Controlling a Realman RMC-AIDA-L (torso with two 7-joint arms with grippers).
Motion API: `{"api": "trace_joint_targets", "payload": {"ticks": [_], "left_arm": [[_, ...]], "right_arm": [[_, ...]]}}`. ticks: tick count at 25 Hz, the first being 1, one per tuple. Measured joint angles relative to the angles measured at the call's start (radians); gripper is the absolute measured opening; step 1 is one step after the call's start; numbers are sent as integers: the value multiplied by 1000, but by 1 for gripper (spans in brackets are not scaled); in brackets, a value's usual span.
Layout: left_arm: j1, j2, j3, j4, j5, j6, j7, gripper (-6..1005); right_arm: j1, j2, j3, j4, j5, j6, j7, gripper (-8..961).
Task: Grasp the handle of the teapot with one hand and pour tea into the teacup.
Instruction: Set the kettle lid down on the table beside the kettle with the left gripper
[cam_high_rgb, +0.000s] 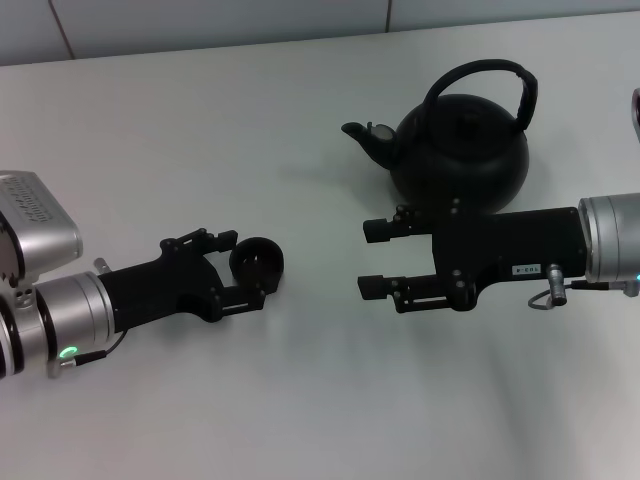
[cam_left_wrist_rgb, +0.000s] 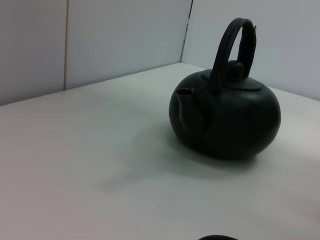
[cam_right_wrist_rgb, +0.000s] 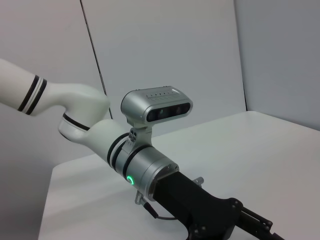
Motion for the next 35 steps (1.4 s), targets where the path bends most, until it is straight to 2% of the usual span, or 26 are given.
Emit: {"api": "trace_joint_targets", "payload": {"ticks": [12, 13, 17, 19, 23, 24, 27, 28, 29, 31, 34, 35], "left_arm": [[12, 6, 0, 24, 0, 29, 0, 865], [38, 9, 0, 57, 1, 67, 0, 865], [46, 10, 0, 69, 2, 77, 0, 865], [107, 14, -6, 149, 4, 125, 0, 865], [129, 16, -9, 177, 3, 145, 0, 866], [165, 20, -23, 223, 2, 192, 0, 866], [184, 21, -49, 245, 3, 227, 0, 866], [206, 25, -101, 264, 7, 310, 0, 866], [206, 25, -101, 264, 7, 310, 0, 866], [212, 38, -142, 263, 13, 404, 0, 866], [212, 38, -142, 263, 13, 404, 0, 866], [215, 54, -160, 261, 16, 479, 0, 866]], "right_arm": [[-1, -2, 0, 3, -1, 1, 0, 682], [-1, -2, 0, 3, -1, 1, -1, 682], [-2, -2, 0, 3, 1, 2, -5, 682], [-3, -1, 0, 4, 2, 2, -5, 682], [-7, -2, 0, 4, 3, 2, -6, 681], [-7, -2, 0, 4, 3, 2, -6, 681], [-9, -2, 1, 4, 3, 2, -7, 681], [-10, -2, 1, 4, 3, 2, -8, 681], [-10, -2, 1, 4, 3, 2, -8, 681], [-10, -2, 1, 4, 3, 2, -8, 681], [-10, -1, 1, 4, 4, 2, -8, 681], [-10, -2, 1, 4, 4, 3, -8, 681]]}}
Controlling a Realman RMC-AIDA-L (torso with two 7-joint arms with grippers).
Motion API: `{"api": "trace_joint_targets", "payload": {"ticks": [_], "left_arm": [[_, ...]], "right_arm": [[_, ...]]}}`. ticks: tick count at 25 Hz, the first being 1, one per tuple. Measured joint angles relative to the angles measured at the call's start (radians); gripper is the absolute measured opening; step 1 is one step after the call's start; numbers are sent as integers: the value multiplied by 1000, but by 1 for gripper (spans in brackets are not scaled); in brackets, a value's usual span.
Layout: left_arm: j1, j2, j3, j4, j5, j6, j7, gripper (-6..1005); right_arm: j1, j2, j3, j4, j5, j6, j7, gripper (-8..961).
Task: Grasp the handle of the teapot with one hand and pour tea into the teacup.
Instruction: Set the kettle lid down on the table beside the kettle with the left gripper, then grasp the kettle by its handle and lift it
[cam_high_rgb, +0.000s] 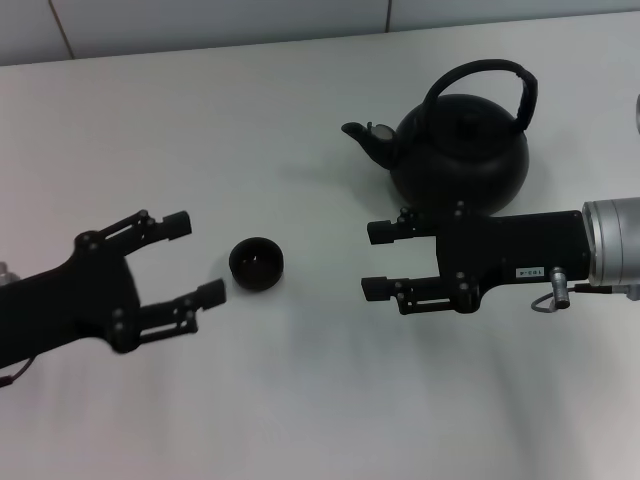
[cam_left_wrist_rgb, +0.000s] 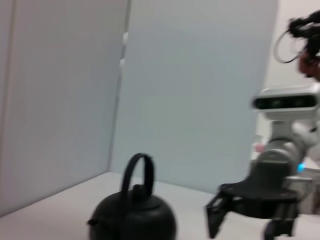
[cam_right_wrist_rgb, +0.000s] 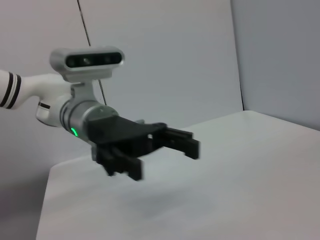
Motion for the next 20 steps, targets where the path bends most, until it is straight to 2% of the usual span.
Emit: {"api": "trace_joint_targets", "payload": {"ticks": [1, 2, 4, 5, 7, 8, 12, 13, 15, 17, 20], "left_arm": [[3, 17, -7, -1, 4, 58, -1, 866], [3, 17, -7, -1, 4, 58, -1, 866], [10, 48, -18, 13, 49, 112, -2, 866], [10, 48, -18, 13, 49, 112, -2, 866], [11, 64, -40, 32, 102, 114, -16, 866], [10, 77, -101, 83, 199, 119, -95, 866], [6, 78, -147, 119, 254, 125, -148, 866], [3, 73, -185, 144, 293, 131, -170, 866], [3, 63, -208, 166, 311, 135, -170, 866], [3, 63, -208, 166, 311, 135, -170, 866], [-3, 51, -213, 191, 316, 135, -167, 866]], "right_arm": [[0, 0, 0, 0, 0, 0, 0, 681], [0, 0, 0, 0, 0, 0, 0, 681], [-1, 0, 0, 0, 0, 0, 0, 681], [-1, 0, 0, 0, 0, 1, 0, 681], [-3, 0, 0, -2, -1, 1, -1, 681], [-6, 0, 0, -6, -2, 2, -1, 681], [-12, -1, 0, -10, 0, 9, -1, 681], [-15, -1, 0, -11, 0, 14, -1, 681], [-22, -1, 8, -14, 1, 23, -1, 681], [-32, -1, 28, -21, 1, 25, -1, 681], [-67, 4, 129, -48, 4, 24, -1, 681]]}}
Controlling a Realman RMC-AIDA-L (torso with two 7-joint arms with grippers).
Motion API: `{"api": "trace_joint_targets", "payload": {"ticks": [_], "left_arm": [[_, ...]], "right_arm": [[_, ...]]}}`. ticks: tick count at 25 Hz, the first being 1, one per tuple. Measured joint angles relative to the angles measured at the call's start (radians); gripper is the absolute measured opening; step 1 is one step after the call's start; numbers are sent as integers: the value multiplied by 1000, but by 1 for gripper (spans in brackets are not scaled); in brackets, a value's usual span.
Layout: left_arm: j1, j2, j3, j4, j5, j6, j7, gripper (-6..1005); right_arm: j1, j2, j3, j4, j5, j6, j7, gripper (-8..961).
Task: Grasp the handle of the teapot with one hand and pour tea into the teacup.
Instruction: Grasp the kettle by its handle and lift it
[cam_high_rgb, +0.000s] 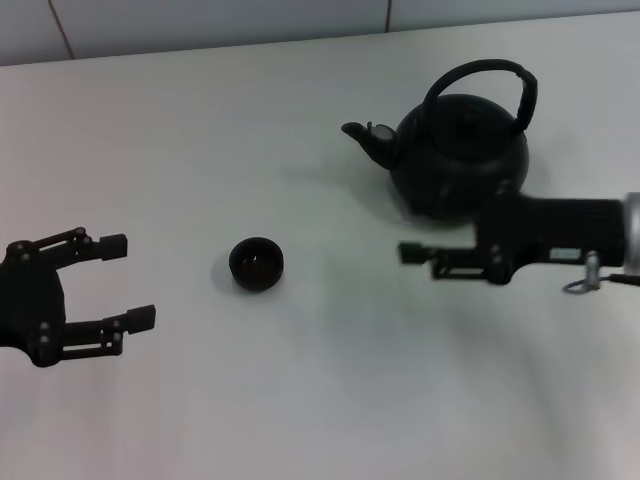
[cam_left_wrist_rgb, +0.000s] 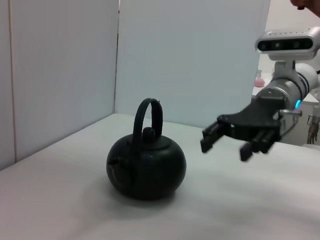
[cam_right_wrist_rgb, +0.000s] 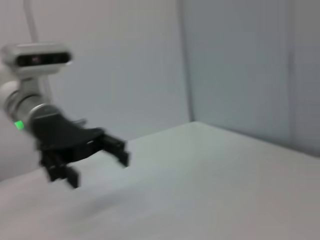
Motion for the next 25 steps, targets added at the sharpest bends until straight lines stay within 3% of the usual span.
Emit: {"api": "trace_joint_targets", "payload": {"ticks": [5, 8, 11, 18, 25], "left_arm": [[-12, 2, -1, 2, 11, 2, -24, 866], [-16, 0, -2, 1, 25, 2, -27, 866], [-20, -4, -2, 3, 45, 0, -25, 866], [-25, -12, -3, 2, 58, -5, -26, 866], [-27, -15, -5, 3, 59, -5, -31, 866]], "right_arm": [[-40, 0, 136, 16, 50, 5, -43, 681], [-81, 1, 250, 92, 126, 6, -208, 682], [-90, 1, 296, 145, 154, 12, -278, 682], [-83, 2, 491, 354, 169, 99, -536, 682], [-53, 2, 550, 427, 171, 160, -611, 682]]}}
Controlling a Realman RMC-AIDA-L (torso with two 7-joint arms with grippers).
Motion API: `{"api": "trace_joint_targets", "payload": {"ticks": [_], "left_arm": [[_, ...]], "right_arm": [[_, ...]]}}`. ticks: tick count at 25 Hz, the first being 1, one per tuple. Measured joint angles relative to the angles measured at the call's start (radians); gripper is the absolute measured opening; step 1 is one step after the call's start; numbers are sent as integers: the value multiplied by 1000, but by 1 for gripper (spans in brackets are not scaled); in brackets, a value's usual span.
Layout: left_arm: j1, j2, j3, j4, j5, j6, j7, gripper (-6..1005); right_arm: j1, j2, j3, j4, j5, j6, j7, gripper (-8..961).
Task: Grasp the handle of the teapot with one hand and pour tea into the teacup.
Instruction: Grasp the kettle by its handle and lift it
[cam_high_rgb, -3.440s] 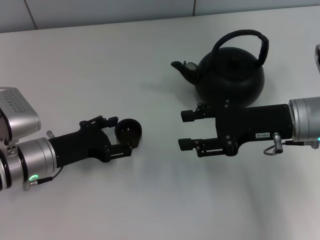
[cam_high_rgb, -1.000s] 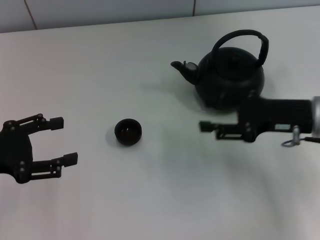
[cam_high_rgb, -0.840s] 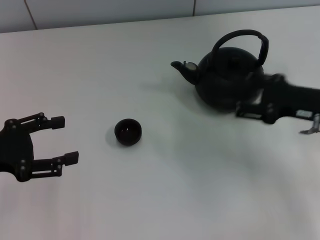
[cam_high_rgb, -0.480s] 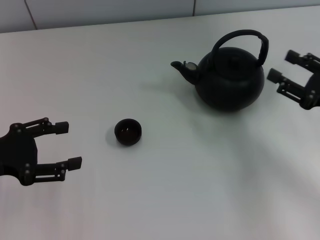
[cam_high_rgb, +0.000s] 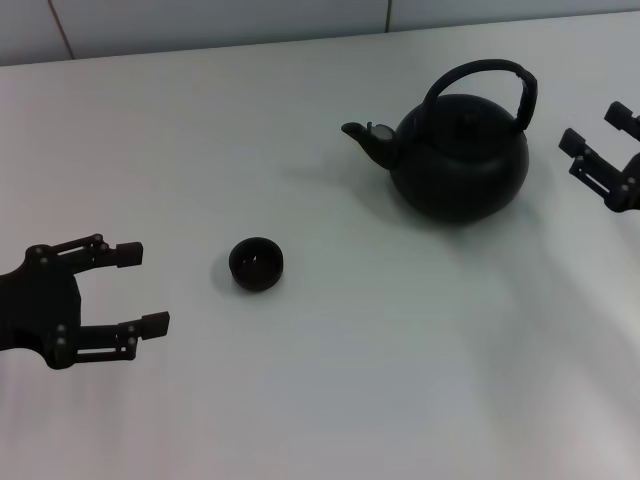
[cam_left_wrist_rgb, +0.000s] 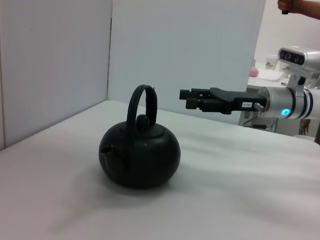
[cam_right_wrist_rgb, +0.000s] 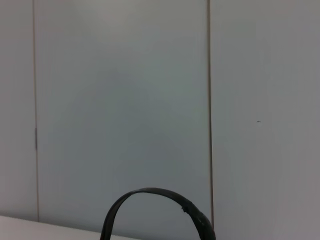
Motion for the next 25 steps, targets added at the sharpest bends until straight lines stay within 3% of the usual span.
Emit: {"api": "trace_joint_targets", "payload": {"ticks": [12, 25], "left_arm": [[0, -4, -7, -4, 0, -2, -4, 866], [-1, -11, -22, -4, 0, -9, -5, 866]], "right_arm": [[88, 0, 5, 64, 35, 142, -15, 682], [120, -2, -3, 89, 31, 164, -16, 681]]}}
